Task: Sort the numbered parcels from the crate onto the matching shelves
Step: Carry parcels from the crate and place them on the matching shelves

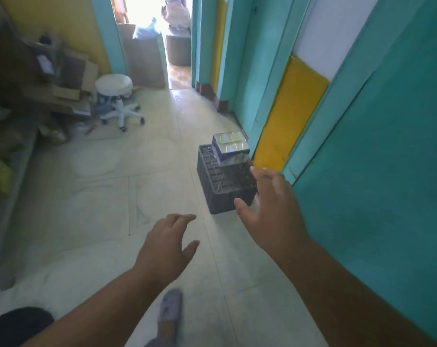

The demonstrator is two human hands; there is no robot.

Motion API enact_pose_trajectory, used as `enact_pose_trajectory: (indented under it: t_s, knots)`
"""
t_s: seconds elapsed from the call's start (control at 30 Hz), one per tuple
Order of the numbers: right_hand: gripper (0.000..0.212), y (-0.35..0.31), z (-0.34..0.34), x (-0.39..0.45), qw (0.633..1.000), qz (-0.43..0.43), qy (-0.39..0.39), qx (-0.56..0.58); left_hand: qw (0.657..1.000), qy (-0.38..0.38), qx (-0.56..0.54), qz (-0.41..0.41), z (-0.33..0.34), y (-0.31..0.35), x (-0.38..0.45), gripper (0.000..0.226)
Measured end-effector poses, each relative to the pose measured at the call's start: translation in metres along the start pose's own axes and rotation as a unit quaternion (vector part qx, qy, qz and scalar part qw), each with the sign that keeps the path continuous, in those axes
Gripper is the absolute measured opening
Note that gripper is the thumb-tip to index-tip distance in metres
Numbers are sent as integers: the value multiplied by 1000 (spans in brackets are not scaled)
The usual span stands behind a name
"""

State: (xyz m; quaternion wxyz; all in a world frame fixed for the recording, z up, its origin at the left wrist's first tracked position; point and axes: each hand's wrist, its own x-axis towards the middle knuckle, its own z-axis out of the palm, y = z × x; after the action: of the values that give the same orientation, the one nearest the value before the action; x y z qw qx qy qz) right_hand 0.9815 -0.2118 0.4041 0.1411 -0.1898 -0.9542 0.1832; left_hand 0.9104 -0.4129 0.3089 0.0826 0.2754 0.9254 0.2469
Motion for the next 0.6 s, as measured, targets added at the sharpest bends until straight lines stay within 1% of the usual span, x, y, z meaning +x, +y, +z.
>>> enact_pose_trajectory:
  t_s: [0.1, 0.2, 0.27, 0.37, 0.47, 0.6]
  knots:
    - [67, -5, 9, 79, 1000, 17, 19, -17, 999, -24, 17, 23, -17, -19, 98, 60]
    - [66, -5, 2, 148, 998, 42, 37, -28, 997, -50, 37, 52, -40, -18, 189, 59]
    - [66, 3, 2, 193, 996, 54, 55, -34, 995, -58, 43, 74, -47, -14, 252, 59]
    - [65, 29, 18, 260, 993, 77, 83, -35, 991, -72, 42, 102, -38, -8, 345, 58]
    - [65, 59, 40, 330, 992, 89, 81, -37, 989, -87, 37, 114, -24, -7, 430, 60]
    - [67, 82, 65, 432, 993, 97, 46, -52, 985, -113, 63, 111, -32, -22, 525, 61]
